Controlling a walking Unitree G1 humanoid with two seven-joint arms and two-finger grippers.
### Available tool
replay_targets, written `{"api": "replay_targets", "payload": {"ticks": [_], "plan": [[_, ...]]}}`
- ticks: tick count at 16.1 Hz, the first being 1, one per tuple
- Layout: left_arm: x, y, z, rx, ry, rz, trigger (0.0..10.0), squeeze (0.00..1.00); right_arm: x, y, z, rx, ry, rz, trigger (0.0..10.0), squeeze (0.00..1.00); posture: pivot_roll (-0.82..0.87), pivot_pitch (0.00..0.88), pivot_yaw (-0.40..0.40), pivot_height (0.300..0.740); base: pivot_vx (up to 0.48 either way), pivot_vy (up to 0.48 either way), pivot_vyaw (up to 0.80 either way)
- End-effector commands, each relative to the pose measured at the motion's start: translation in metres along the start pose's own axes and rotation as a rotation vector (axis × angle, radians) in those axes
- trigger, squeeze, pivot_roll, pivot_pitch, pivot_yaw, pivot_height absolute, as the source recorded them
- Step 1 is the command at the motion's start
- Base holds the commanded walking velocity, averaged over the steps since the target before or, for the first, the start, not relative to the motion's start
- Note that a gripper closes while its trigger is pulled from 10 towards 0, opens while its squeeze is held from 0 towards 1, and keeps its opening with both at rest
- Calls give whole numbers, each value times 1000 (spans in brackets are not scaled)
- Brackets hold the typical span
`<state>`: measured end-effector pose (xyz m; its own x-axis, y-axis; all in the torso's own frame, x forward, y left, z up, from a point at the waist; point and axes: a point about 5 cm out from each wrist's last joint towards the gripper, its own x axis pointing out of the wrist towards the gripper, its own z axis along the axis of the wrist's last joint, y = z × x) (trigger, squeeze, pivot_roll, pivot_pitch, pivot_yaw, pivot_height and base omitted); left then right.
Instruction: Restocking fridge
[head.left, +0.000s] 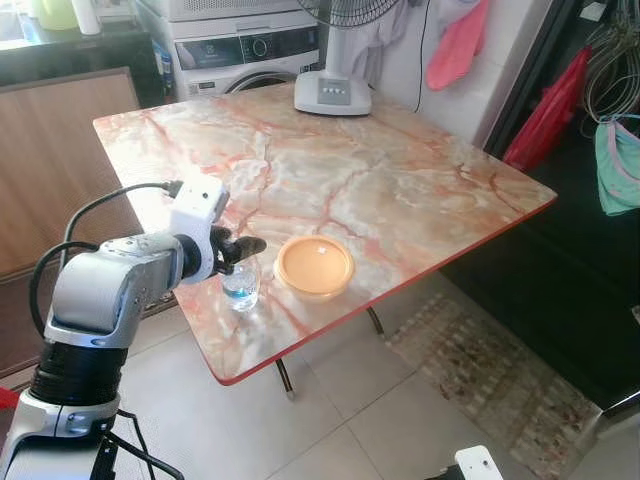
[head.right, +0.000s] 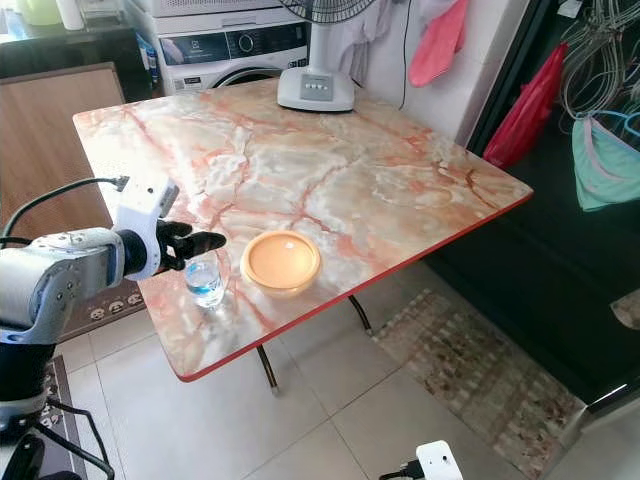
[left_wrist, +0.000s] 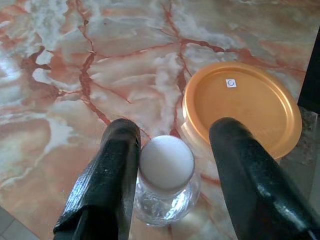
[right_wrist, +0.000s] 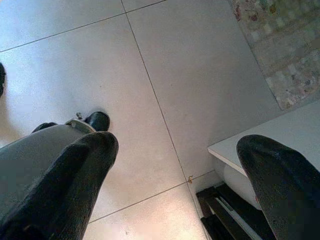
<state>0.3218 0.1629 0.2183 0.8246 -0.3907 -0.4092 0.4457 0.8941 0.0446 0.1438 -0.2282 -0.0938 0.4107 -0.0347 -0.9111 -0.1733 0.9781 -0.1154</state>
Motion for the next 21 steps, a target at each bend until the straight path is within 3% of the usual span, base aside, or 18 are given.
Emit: {"api": "replay_targets", "payload": {"ticks": [1, 6, 7, 8, 9, 19, 20, 21], "plan": [[1, 0, -5, -3, 18, 6, 4980, 0, 0, -2, 0, 8, 1, -6, 10000, 0, 175, 0, -76, 740, 0, 0, 0], [0, 3, -5, -6, 22, 26, 4745, 0, 0, -2, -1, 7, 7, -2, 10000, 0, 180, 0, -82, 740, 0, 0, 0], [0, 3, -6, -4, 25, 27, 4157, 0, 0, -2, 0, 6, 7, 0, 10000, 0, 180, 0, -82, 740, 0, 0, 0], [0, 3, -7, -2, 27, 32, 2510, 0, 0, -1, 0, 5, 7, 1, 10000, 0, 180, 0, -82, 740, 0, 0, 0], [-1, 4, -7, -2, 30, 36, 0, 0, 0, -1, 1, 5, 6, 3, 10000, 0, 183, 0, -82, 740, 0, 0, 0], [-3, 13, -18, 72, 90, 124, 0, 0, 0, -1, 0, 2, 9, 12, 10000, 0, 192, 0, -89, 740, 0, 0, 0], [-3, 14, -17, 71, 75, 131, 431, 0, 0, -1, 1, 2, 9, 12, 10000, 0, 193, 0, -90, 740, 0, 0, 0], [-3, 13, -14, 70, 55, 122, 10000, 0, 0, -2, 1, 0, 8, 11, 10000, 0, 193, 0, -92, 740, 0, 0, 0]]}}
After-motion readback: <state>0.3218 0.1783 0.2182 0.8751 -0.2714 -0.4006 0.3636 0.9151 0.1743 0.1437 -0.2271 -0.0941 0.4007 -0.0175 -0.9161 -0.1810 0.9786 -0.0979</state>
